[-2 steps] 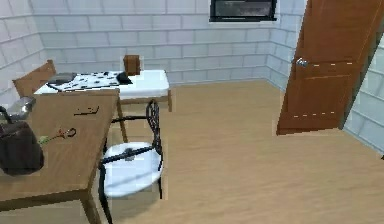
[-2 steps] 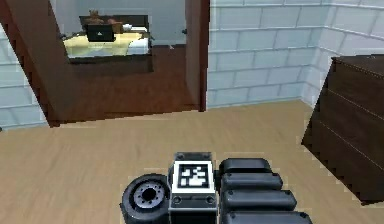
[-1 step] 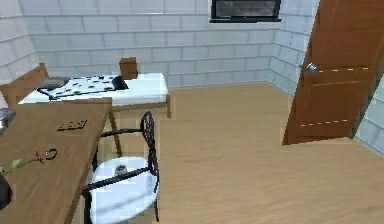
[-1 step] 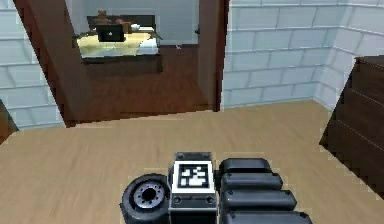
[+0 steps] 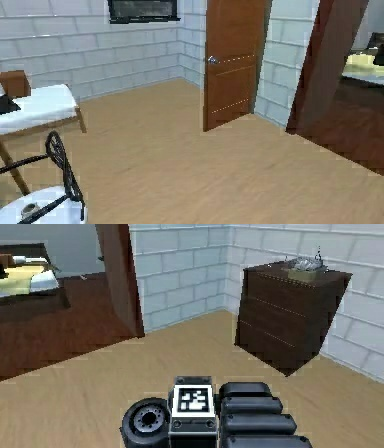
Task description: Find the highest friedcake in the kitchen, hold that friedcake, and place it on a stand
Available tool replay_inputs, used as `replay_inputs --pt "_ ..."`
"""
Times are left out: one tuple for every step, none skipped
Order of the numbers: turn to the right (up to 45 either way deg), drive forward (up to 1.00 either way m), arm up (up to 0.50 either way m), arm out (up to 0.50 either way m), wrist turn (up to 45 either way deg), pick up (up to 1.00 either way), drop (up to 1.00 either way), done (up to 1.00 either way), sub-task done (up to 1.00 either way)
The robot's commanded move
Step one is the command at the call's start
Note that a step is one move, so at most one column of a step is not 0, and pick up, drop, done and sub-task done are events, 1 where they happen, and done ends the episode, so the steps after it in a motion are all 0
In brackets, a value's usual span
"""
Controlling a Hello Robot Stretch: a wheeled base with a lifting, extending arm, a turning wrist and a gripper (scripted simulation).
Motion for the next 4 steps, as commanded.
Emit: replay_inputs --pt "0.0 0.80 0.00 0.00 0.0 0.00 0.00 0.00 0.00" --pt "-24.0 0.00 0.00 0.00 0.0 0.00 0.00 0.00 0.00" --pt "0.0 1.00 0.00 0.00 0.0 0.00 0.00 0.00 0.00" --pt "0.0 0.30 0.00 0.00 0.0 0.00 0.00 0.00 0.00"
